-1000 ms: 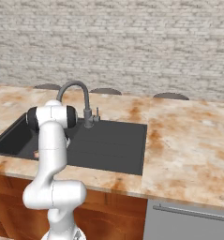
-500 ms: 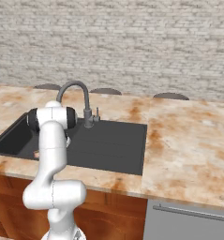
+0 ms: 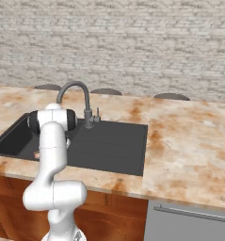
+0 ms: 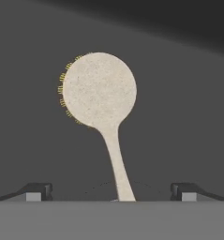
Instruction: Pick up the dish brush and bar soap from the sink, and place them back in the cabinet, and close the cabinet doors.
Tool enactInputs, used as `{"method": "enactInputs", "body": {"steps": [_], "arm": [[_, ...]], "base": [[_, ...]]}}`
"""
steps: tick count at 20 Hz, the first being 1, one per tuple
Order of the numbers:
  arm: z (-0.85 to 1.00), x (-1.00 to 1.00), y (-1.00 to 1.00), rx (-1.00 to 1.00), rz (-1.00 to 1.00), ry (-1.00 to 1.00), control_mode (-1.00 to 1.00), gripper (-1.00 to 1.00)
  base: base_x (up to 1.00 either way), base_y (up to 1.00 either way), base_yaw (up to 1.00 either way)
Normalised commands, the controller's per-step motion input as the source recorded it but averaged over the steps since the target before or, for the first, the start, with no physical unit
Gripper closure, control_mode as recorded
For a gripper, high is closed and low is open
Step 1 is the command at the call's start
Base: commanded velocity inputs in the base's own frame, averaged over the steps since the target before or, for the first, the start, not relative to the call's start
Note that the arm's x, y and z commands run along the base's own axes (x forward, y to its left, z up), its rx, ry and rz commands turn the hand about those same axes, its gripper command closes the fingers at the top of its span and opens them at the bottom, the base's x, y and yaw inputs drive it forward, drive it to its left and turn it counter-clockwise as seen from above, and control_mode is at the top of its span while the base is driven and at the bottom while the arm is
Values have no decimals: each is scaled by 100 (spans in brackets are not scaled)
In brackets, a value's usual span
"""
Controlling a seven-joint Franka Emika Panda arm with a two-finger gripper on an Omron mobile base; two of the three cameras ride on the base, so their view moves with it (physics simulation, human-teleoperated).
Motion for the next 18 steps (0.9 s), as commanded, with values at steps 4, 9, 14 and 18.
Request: {"method": "enactInputs", "body": {"steps": [4, 9, 14, 18], "arm": [[-25, 4, 0, 0, 0, 0, -100, -100], [-22, 12, 0, 0, 0, 0, -100, -100], [-13, 20, 0, 0, 0, 0, -100, -100], [-17, 20, 0, 0, 0, 0, -100, -100]], "base": [[0, 0, 0], [0, 0, 0], [0, 0, 0], [0, 0, 0]]}}
